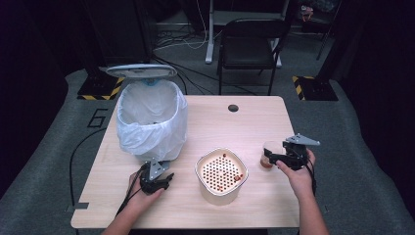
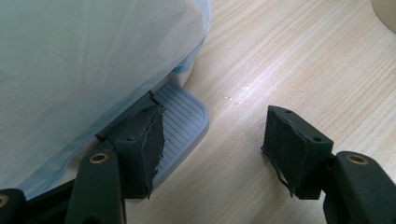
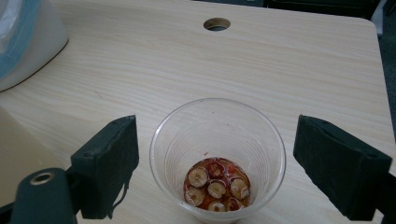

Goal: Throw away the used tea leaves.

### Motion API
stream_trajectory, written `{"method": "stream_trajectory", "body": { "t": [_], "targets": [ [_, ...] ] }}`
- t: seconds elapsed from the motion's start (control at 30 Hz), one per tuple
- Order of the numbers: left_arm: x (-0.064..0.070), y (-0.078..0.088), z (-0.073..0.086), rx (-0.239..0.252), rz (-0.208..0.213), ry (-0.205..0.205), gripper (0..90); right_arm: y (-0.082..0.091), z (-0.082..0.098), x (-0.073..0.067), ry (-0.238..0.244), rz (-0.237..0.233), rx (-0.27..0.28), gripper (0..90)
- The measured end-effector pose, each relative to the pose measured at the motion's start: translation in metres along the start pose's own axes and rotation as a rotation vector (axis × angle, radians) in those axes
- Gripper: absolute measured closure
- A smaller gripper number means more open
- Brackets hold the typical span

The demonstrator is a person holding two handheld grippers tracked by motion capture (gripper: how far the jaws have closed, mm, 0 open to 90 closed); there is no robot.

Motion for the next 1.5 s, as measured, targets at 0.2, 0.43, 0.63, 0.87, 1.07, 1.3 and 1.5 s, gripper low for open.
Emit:
{"method": "stream_trajectory", "body": {
  "t": [0.2, 0.43, 0.63, 0.87, 1.07, 1.3, 1.5],
  "targets": [
    [0.000, 0.000, 0.000, 0.000, -0.001, 0.000, 37.8, -0.006, 0.005, 0.001, -0.002, 0.002, -0.023, 13.3],
    [0.000, 0.000, 0.000, 0.000, 0.000, 0.000, 37.9, -0.020, 0.016, 0.003, 0.014, 0.012, -0.054, 14.9],
    [0.000, 0.000, 0.000, 0.000, 0.000, 0.000, 37.9, -0.030, 0.022, 0.001, 0.061, 0.029, -0.073, 20.9],
    [0.000, 0.000, 0.000, 0.000, -0.001, 0.000, 37.8, -0.034, 0.022, 0.001, 0.075, 0.027, -0.067, 27.3],
    [0.000, 0.000, 0.000, 0.000, -0.001, -0.001, 37.9, -0.034, 0.024, 0.001, 0.068, 0.008, -0.052, 30.1],
    [0.000, 0.000, 0.000, 0.000, -0.001, 0.000, 37.8, -0.034, 0.024, 0.001, 0.075, -0.014, -0.048, 36.6],
    [0.000, 0.000, 0.000, 0.000, -0.001, 0.000, 37.8, -0.034, 0.024, -0.001, 0.077, -0.035, -0.051, 39.3]
  ]
}}
Point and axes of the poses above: each handheld gripper's, and its own axes: y roughly backward along the jaws, z roughly out of its underside, x roughly to its right, the point moved 5 cm from there along -y, roughly forward along the jaws, and after that the axes turned 4 degrees about -z, right-handed, at the moved point
